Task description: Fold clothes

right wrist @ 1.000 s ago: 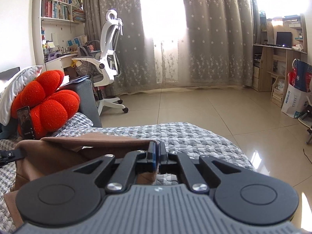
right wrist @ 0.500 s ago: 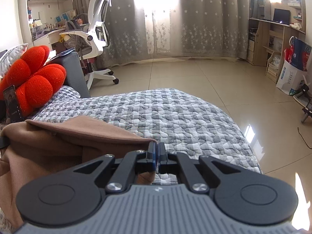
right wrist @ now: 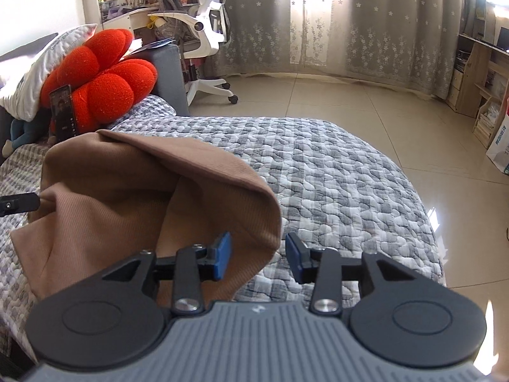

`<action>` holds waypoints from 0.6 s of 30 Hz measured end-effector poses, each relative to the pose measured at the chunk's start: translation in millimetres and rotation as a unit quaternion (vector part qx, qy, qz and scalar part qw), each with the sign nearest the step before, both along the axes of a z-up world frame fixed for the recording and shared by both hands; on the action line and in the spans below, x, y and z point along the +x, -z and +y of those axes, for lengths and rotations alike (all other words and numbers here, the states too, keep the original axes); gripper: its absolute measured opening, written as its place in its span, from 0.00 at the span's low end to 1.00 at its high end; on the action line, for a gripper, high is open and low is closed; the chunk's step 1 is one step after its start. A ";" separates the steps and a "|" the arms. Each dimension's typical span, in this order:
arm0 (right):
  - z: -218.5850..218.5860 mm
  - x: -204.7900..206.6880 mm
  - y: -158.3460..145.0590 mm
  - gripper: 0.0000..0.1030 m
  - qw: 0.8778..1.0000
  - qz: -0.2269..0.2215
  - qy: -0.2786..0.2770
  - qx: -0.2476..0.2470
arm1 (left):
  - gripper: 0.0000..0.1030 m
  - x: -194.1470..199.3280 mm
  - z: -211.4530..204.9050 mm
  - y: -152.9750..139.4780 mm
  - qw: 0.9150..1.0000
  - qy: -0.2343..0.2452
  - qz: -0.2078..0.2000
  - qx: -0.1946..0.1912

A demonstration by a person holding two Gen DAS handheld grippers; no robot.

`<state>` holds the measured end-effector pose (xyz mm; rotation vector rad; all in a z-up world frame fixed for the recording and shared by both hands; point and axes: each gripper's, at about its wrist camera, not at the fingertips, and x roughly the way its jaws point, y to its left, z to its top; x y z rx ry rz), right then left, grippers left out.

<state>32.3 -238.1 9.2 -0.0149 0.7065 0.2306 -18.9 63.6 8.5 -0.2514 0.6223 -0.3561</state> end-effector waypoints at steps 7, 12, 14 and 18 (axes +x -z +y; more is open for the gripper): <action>19.1 -19.2 -2.6 0.50 0.997 0.008 -0.071 -0.005 | 0.63 -13.7 0.0 0.4 0.998 0.064 0.012 0.017; 28.1 -26.2 -5.4 0.53 0.996 0.004 -0.089 -0.014 | 0.63 -25.9 -5.0 -2.5 0.994 0.093 -0.013 0.052; 28.2 -26.9 -5.9 0.53 0.996 0.005 -0.090 -0.014 | 0.69 -33.9 -8.2 -4.7 0.990 0.115 -0.037 0.071; 27.6 -27.1 -7.4 0.54 0.996 0.005 -0.087 -0.010 | 0.84 -56.5 -23.9 -7.7 0.968 0.165 -0.114 0.153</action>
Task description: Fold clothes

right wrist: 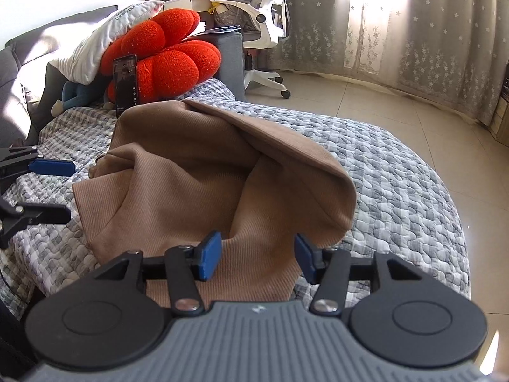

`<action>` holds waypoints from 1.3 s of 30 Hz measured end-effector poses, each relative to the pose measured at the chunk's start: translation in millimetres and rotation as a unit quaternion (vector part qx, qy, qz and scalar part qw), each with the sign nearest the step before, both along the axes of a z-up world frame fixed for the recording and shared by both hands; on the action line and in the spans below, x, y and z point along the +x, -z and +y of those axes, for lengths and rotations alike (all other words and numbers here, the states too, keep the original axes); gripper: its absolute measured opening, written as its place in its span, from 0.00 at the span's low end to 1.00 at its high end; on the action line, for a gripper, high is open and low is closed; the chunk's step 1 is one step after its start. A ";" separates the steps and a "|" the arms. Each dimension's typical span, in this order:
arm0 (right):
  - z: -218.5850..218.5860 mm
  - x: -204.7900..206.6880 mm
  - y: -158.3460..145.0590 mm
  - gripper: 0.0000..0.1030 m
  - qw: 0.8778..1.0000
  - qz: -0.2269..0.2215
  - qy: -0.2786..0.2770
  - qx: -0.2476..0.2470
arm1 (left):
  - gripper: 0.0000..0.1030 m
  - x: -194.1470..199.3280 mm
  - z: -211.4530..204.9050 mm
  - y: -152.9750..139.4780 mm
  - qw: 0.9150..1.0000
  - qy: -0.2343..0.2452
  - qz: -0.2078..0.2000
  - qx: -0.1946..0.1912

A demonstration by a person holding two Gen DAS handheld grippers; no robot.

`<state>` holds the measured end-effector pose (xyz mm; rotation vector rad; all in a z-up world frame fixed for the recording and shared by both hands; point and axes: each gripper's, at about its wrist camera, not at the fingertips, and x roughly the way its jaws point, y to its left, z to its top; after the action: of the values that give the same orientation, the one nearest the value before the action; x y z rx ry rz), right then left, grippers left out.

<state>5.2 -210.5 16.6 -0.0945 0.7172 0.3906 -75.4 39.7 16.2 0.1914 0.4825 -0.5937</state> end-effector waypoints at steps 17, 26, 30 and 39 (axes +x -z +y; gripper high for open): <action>-4.7 -1.3 5.0 0.55 1.000 0.015 0.008 0.005 | 0.58 -35.6 -60.5 32.7 0.950 0.068 -0.197 0.233; -10.0 0.4 5.3 0.56 1.000 0.017 0.018 0.008 | 0.00 -20.6 -55.6 21.9 0.969 0.040 -0.149 0.194; -12.2 1.6 4.3 0.56 1.000 0.016 0.022 0.013 | 0.00 -13.2 -42.3 8.5 0.977 -0.008 -0.150 0.152; -17.1 7.1 11.0 0.56 0.998 0.046 0.020 0.028 | 0.27 -17.9 -35.3 5.8 0.986 0.030 -0.119 0.113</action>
<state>12.4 -227.6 5.5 -0.0097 0.7975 0.3789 -93.3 4.3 10.4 0.4889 0.3121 -0.5666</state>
